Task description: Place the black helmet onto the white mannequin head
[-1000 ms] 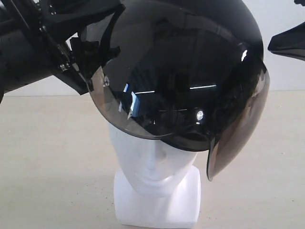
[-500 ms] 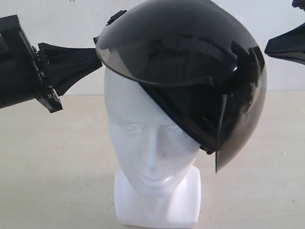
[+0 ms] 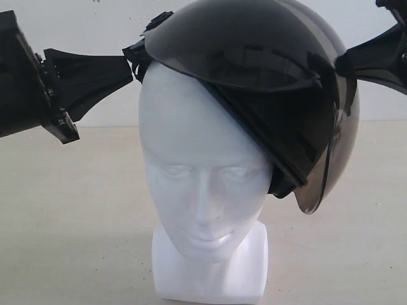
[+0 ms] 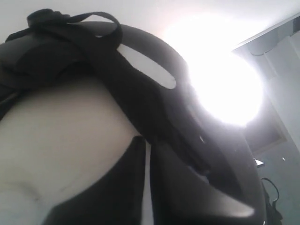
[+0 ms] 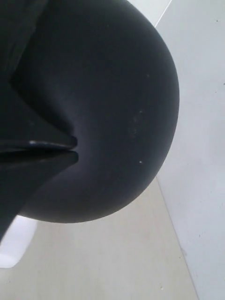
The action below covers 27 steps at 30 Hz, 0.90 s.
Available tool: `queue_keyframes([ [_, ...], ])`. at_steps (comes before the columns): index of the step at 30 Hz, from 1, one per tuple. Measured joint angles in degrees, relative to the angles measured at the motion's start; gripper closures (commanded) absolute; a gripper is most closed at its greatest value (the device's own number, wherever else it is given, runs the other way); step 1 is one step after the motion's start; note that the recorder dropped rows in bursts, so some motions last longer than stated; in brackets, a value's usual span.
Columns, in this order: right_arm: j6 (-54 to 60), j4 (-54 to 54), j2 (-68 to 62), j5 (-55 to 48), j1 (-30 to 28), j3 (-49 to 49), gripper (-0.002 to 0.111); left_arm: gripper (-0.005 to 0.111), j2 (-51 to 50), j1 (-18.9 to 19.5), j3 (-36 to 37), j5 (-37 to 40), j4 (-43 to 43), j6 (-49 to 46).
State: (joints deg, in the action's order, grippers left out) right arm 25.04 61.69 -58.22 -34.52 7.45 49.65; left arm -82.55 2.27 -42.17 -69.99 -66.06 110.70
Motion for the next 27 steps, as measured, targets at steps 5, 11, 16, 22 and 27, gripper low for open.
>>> queue_keyframes([
  [5,0.0,0.1,0.3,0.4,0.5,0.0,0.109,0.102,2.6,3.1,0.0,0.1,-2.1,0.0],
  [11,-0.1,0.1,0.3,0.9,0.6,0.0,0.109,0.102,5.7,8.0,0.0,0.1,-6.4,1.7],
  [16,-0.6,0.1,0.3,2.0,1.0,0.0,0.109,0.102,7.7,8.5,0.0,0.1,-9.2,1.9],
  [22,-1.4,-0.1,0.5,2.6,1.1,0.0,0.109,0.102,9.1,8.5,-2.2,0.2,-9.4,2.1],
  [27,-2.2,-0.3,2.3,4.5,1.1,0.0,0.109,0.102,9.8,8.5,-5.6,0.2,-9.4,3.0],
])
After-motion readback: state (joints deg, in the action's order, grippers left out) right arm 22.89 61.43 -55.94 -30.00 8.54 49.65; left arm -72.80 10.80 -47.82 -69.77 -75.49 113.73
